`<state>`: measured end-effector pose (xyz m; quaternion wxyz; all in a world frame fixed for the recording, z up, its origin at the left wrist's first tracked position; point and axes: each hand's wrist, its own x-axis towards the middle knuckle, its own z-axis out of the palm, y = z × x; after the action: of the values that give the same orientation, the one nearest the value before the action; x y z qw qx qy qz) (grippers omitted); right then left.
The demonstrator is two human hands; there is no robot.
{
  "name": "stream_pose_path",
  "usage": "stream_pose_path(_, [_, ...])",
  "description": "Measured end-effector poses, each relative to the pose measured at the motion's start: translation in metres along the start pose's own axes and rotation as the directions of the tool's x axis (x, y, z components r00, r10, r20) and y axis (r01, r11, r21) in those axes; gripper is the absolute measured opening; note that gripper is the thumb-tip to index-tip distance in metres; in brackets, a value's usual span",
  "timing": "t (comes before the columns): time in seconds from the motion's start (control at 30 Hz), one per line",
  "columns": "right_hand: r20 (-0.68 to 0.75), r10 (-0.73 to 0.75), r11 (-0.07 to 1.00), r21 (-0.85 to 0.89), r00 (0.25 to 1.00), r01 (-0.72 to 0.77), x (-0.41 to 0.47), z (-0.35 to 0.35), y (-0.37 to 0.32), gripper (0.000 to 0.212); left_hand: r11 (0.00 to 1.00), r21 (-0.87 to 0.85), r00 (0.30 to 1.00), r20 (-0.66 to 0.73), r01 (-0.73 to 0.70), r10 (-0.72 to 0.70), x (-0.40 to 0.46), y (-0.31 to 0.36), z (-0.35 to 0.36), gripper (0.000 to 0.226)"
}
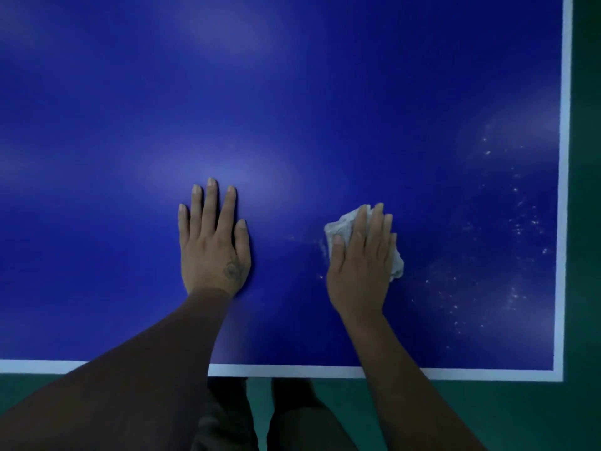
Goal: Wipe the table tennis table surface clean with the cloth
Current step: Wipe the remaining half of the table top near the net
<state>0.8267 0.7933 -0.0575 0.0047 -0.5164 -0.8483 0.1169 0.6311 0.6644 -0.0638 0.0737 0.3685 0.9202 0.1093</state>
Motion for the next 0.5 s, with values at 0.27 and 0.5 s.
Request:
stream_pose_path(0.27, [-0.094, -0.099, 0.995, -0.017, 0.991, 0.097, 0.124, -0.009, 0.014, 0.064, 0.999, 0.013, 0.998, -0.034, -0.049, 0.049, -0.034, -0.017, -0.003, 0.058])
stream_pose_path(0.5, [0.166, -0.470, 0.870, -0.082, 0.867, 0.487, 0.072, -0.005, -0.029, 0.062, 0.998, 0.018, 0.998, -0.034, -0.055, 0.056, -0.034, -0.017, -0.003, 0.058])
